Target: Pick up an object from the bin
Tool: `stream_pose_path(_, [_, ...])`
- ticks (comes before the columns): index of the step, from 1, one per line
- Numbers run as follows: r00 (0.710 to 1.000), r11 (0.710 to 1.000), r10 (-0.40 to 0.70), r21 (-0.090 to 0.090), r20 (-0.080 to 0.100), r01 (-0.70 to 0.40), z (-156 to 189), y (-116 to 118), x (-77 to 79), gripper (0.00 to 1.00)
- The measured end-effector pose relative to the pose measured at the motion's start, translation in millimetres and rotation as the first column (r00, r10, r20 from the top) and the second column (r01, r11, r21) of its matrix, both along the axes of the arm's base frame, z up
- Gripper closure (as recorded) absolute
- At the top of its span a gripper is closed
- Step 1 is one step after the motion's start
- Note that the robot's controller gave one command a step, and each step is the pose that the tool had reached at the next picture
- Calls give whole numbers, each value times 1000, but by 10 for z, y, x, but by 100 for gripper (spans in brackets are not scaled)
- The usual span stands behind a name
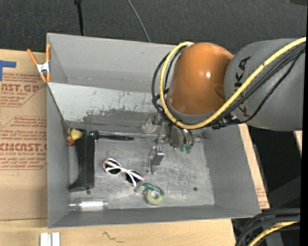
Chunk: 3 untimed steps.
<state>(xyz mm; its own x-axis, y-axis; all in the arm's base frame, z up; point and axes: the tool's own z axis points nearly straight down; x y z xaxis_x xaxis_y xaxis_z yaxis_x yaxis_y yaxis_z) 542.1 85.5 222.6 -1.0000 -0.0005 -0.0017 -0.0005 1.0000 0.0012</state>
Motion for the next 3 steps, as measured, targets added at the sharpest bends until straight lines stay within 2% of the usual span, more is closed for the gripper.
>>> stream_pose_path(1, [999, 999, -39, 1, 9, 39, -336, 13, -118, 0])
stream_pose_path(2, [988, 988, -155, -2, -6, 155, -638, -54, -472, 0])
stream_pose_path(3, [964, 964, -264, 0, -2, 264, -1000, -74, -457, 0])
